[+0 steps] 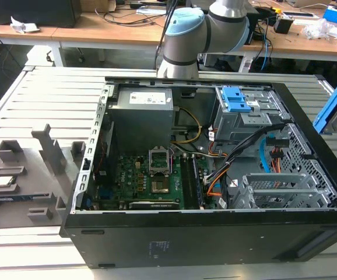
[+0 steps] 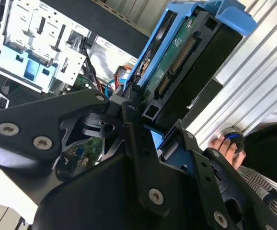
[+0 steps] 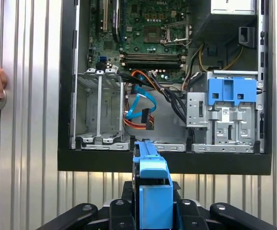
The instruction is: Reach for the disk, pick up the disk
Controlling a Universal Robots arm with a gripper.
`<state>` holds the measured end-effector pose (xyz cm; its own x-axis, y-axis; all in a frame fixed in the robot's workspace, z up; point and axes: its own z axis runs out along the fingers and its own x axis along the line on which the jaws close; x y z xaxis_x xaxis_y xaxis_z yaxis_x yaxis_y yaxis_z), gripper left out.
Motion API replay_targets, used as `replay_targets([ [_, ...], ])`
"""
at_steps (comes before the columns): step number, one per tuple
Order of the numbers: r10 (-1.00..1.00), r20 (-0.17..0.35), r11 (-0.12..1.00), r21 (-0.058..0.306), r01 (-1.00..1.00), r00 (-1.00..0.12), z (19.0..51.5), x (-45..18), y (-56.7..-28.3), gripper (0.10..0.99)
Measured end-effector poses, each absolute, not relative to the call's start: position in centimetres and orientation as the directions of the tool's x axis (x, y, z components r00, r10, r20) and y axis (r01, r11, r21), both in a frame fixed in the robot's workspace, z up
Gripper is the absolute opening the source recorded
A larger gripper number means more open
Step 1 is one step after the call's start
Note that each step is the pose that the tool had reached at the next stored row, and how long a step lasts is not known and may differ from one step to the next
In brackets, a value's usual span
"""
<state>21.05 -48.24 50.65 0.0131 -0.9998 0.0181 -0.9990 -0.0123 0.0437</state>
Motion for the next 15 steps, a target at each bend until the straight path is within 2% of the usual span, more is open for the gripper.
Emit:
replay_targets([
  [6,-1.0,0.006,-0.013,0.043,-0.999,0.013,50.6,21.0,-51.6,0.365],
  [11,-0.999,-0.042,-0.014,0.043,-0.999,0.012,50.6,21.0,-52.6,0.365],
  [15,-0.999,-0.044,-0.014,0.043,-0.999,0.012,50.6,21.0,-54.4,0.365],
])
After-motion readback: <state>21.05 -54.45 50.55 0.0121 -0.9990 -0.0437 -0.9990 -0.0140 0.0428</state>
